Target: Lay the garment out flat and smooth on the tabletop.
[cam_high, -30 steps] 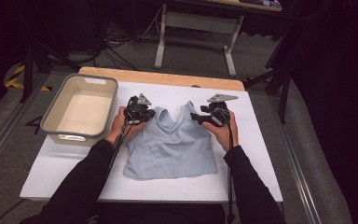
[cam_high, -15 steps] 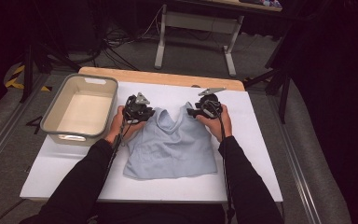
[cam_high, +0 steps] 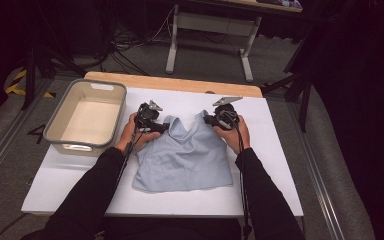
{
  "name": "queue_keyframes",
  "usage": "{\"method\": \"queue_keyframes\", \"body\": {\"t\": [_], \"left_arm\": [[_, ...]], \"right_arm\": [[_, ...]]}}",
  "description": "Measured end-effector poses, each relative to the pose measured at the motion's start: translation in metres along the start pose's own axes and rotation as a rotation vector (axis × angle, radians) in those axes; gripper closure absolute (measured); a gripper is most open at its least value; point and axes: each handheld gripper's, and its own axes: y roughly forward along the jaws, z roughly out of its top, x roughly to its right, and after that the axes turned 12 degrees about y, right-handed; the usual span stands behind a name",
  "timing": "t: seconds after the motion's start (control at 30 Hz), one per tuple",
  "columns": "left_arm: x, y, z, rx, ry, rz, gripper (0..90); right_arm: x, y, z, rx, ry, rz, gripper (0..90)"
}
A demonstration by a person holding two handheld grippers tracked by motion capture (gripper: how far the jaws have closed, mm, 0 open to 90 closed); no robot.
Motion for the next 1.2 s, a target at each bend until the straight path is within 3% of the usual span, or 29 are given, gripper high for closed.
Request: {"method": "queue_keyframes", "body": {"t": [0.1, 0.23, 0.6, 0.7, 0.87, 0.93, 1.1, 1.2], "left_arm": [[-0.003, 0.002, 0.001, -0.01, -0.016, -0.032, 35.9], [0.001, 0.004, 0.005, -0.027, 0.01, -0.039, 37.9], [0.006, 0.005, 0.015, -0.048, 0.067, -0.108, 68.5], [0.01, 0.005, 0.018, -0.058, 0.079, -0.091, 79.9], [0.013, 0.004, 0.017, -0.048, 0.094, -0.065, 84.5], [0.013, 0.003, 0.016, -0.035, 0.097, -0.052, 85.7], [0.014, 0.0, 0.015, -0.024, 0.116, -0.043, 86.4], [0.014, -0.003, 0.014, -0.009, 0.118, -0.036, 86.5]], "right_arm": [[0.001, -0.01, -0.003, 0.039, 0.009, 0.009, 87.8], [-0.001, -0.019, -0.008, 0.06, -0.003, 0.008, 87.7], [0.005, -0.019, -0.016, 0.057, 0.012, 0.009, 80.1], [0.005, -0.018, -0.017, 0.056, 0.017, 0.013, 79.2], [0.008, -0.015, -0.017, 0.047, 0.025, 0.013, 67.1], [0.011, -0.012, -0.017, 0.041, 0.041, 0.024, 58.4], [0.016, -0.001, -0.011, -0.024, 0.079, 0.027, 48.5], [0.02, 0.008, -0.007, -0.074, 0.111, 0.036, 52.4]]}}
